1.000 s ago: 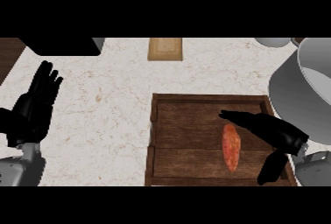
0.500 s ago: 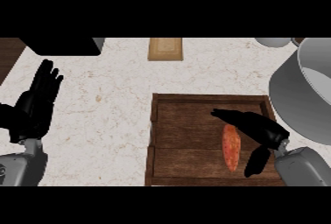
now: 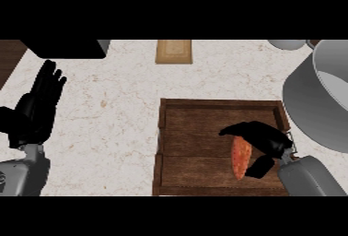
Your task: Pick the sweet potato from the tray and place it in the pot
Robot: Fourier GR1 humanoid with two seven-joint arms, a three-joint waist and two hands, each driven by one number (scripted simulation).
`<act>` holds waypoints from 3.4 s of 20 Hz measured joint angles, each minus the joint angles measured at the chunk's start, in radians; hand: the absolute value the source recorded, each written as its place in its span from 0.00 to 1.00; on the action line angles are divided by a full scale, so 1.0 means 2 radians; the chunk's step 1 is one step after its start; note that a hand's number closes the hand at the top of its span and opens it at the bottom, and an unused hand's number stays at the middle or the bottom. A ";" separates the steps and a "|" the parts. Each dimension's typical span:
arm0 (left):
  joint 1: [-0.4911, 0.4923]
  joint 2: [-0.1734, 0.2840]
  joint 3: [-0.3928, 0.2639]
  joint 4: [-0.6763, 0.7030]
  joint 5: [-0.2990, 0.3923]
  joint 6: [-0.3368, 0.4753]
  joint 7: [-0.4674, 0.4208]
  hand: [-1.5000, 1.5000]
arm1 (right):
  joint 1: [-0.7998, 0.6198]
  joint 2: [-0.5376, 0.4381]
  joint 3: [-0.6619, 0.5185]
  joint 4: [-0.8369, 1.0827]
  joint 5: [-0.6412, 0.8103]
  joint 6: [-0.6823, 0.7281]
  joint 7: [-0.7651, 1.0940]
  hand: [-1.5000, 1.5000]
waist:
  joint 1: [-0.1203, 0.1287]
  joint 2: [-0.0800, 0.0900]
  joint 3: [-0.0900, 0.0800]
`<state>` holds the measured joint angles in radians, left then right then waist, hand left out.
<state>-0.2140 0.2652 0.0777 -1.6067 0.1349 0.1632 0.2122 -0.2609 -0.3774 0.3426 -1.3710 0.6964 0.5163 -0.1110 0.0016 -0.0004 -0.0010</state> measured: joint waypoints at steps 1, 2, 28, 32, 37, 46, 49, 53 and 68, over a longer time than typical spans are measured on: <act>0.002 -0.003 -0.001 0.000 -0.002 0.001 -0.001 0.50 | 0.002 -0.005 0.004 -0.004 0.007 -0.003 -0.014 1.00 | 0.000 0.000 0.000; -0.002 -0.003 0.001 0.002 -0.002 0.000 -0.001 0.50 | -0.005 -0.005 0.005 0.004 0.015 -0.007 -0.026 1.00 | 0.000 0.000 0.000; 0.021 -0.019 0.021 -0.016 -0.019 -0.013 0.002 0.50 | 0.211 0.096 0.009 -0.286 0.123 -0.097 0.128 1.00 | -0.011 -0.003 0.000; 0.017 -0.012 0.027 -0.016 -0.014 -0.017 0.009 0.50 | 0.222 0.124 -0.024 -0.365 0.114 -0.138 0.154 1.00 | -0.013 -0.003 0.000; 0.009 -0.015 0.026 -0.009 -0.016 -0.017 0.007 0.50 | 0.204 0.138 -0.089 -0.447 0.102 -0.164 0.186 1.00 | -0.010 -0.002 0.000; 0.010 -0.019 0.025 -0.012 -0.019 -0.021 0.006 0.50 | 0.149 0.103 -0.276 -0.443 -0.004 -0.162 0.191 1.00 | -0.004 0.000 0.001; 0.001 -0.024 0.024 0.001 -0.024 -0.019 0.000 0.50 | 0.112 0.078 -0.332 -0.400 -0.056 -0.152 0.188 1.00 | -0.003 0.000 0.000; -0.002 -0.027 0.020 -0.002 -0.029 -0.019 0.004 0.50 | 0.068 0.044 -0.384 -0.309 -0.090 -0.157 0.162 1.00 | 0.000 0.001 0.001; -0.012 -0.026 0.020 -0.015 -0.029 -0.023 0.022 0.50 | -0.023 -0.052 -0.413 0.013 0.038 -0.324 0.011 1.00 | 0.011 0.002 -0.001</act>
<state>-0.2380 0.2129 0.1172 -1.6365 0.0767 0.1165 0.2568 -0.3064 -0.4808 -0.4838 -1.3458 0.7728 -0.1309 -0.0887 0.0238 0.0045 -0.0037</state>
